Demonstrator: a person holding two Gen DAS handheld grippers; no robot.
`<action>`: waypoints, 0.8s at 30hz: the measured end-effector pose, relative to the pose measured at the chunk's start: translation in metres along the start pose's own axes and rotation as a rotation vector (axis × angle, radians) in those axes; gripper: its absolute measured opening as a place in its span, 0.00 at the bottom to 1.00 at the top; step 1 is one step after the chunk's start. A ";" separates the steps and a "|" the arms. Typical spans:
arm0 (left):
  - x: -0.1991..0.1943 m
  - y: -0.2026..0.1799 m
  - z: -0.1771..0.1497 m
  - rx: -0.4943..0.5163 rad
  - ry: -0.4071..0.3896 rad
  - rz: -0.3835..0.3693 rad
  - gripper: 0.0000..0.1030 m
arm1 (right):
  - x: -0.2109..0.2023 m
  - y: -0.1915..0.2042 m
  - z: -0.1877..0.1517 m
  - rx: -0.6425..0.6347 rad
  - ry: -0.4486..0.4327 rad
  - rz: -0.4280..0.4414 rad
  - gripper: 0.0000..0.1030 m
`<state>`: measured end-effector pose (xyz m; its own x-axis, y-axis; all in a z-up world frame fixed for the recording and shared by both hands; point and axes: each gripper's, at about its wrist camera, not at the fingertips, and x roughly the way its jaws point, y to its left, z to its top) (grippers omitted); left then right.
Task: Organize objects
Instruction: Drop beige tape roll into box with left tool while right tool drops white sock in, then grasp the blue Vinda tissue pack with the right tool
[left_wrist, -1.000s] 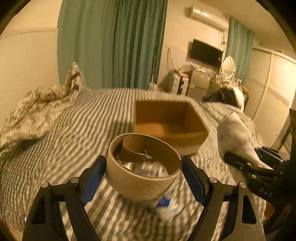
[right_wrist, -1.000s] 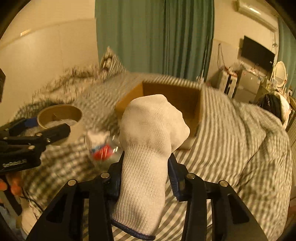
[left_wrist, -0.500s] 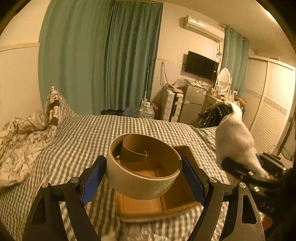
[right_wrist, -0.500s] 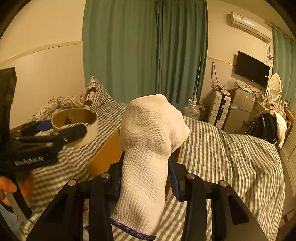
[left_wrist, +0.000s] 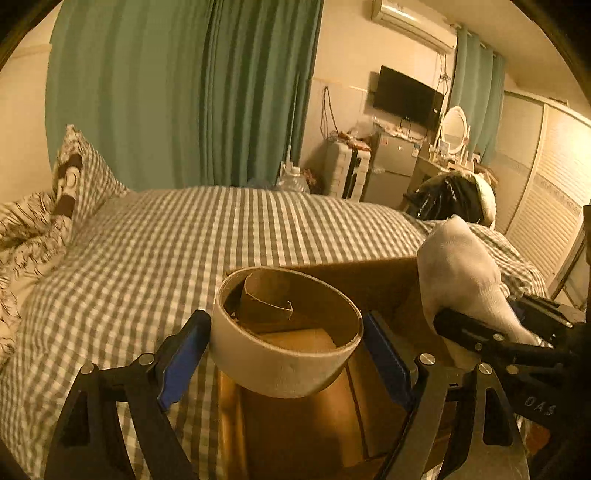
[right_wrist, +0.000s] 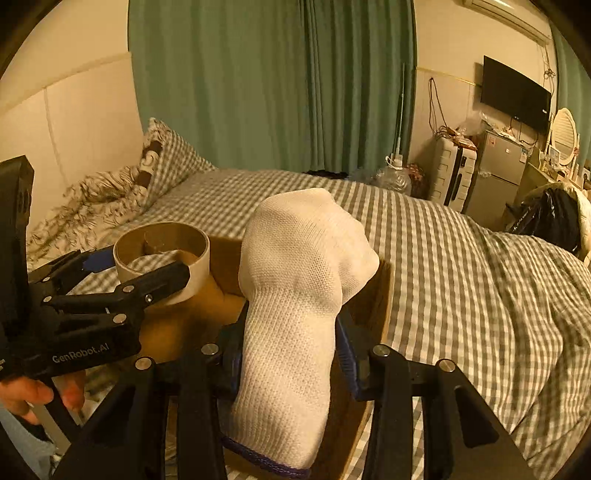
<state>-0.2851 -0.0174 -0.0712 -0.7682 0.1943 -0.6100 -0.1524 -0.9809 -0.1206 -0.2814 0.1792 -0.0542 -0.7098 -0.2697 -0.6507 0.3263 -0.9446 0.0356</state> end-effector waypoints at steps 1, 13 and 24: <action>0.001 -0.001 -0.001 0.006 0.003 0.002 0.85 | 0.003 -0.003 -0.001 0.008 -0.005 -0.005 0.55; -0.096 -0.031 0.006 0.064 -0.047 -0.003 1.00 | -0.106 -0.004 0.008 0.037 -0.152 -0.052 0.85; -0.229 -0.013 -0.018 0.028 -0.131 0.071 1.00 | -0.229 0.045 -0.023 -0.075 -0.225 -0.077 0.88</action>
<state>-0.0960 -0.0489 0.0559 -0.8518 0.1243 -0.5088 -0.1106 -0.9922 -0.0571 -0.0897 0.2023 0.0787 -0.8527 -0.2404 -0.4638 0.3054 -0.9497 -0.0692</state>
